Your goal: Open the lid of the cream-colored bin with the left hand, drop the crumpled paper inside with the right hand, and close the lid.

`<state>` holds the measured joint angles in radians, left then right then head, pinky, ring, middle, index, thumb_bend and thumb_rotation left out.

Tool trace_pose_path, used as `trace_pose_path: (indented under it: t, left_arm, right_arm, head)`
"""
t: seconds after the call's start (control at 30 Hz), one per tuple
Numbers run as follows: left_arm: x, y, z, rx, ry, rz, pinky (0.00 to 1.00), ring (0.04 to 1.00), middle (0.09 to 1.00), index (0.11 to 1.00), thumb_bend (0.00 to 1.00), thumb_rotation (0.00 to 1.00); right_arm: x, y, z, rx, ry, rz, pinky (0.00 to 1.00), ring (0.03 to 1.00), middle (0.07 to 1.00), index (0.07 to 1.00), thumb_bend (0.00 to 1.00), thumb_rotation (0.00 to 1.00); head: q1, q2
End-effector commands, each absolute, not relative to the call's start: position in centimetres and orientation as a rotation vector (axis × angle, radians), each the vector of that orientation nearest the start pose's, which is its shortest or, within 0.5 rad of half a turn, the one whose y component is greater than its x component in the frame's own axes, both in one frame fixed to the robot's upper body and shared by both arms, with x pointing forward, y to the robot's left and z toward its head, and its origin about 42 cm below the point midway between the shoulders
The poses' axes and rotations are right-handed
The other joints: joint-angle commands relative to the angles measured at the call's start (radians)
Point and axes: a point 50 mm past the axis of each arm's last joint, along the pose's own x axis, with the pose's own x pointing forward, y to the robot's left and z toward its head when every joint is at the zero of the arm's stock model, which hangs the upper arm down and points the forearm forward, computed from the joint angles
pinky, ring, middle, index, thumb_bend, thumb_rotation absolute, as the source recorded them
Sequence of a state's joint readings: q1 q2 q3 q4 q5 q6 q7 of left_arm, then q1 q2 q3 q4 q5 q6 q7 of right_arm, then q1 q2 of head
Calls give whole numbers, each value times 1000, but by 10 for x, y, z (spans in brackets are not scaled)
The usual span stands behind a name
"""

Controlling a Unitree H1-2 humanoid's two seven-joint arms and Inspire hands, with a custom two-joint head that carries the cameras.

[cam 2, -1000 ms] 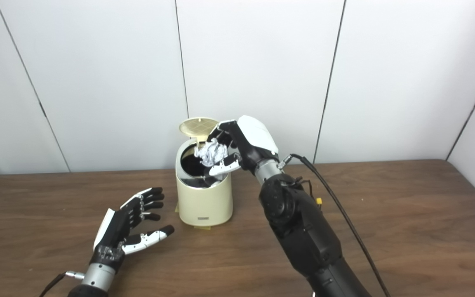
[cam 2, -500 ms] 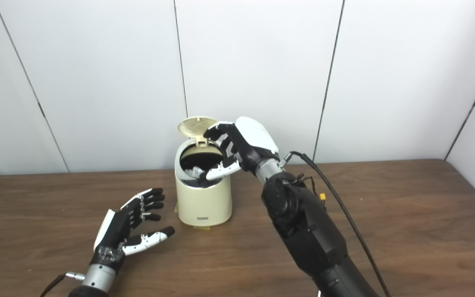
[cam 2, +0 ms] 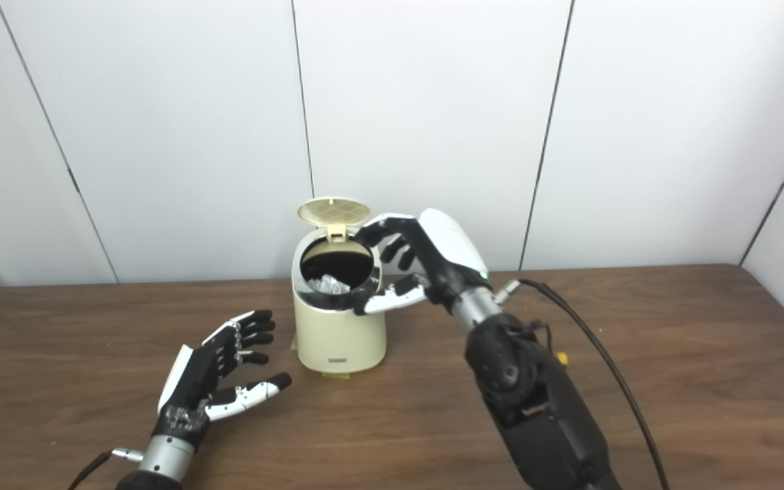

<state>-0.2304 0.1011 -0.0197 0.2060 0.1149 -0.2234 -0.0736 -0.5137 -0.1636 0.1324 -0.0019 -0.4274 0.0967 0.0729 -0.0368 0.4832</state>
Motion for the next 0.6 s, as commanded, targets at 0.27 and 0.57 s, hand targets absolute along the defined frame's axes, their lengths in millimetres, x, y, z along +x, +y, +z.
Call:
trace_pose_path:
  t: [0.27, 0.57]
  left_arm:
    - [354, 216, 121, 199, -242, -143, 670, 772, 795, 831, 723, 51]
    - [353, 217, 121, 198, -241, -145, 663, 770, 796, 831, 722, 50]
  right_arm:
    - [395, -221, 250, -372, -521, 105, 439, 537, 701, 724, 867, 80]
    - [382, -240, 204, -384, -424, 121, 495, 603, 746, 746, 877, 154]
  head:
    - [8, 4]
    - [17, 9]
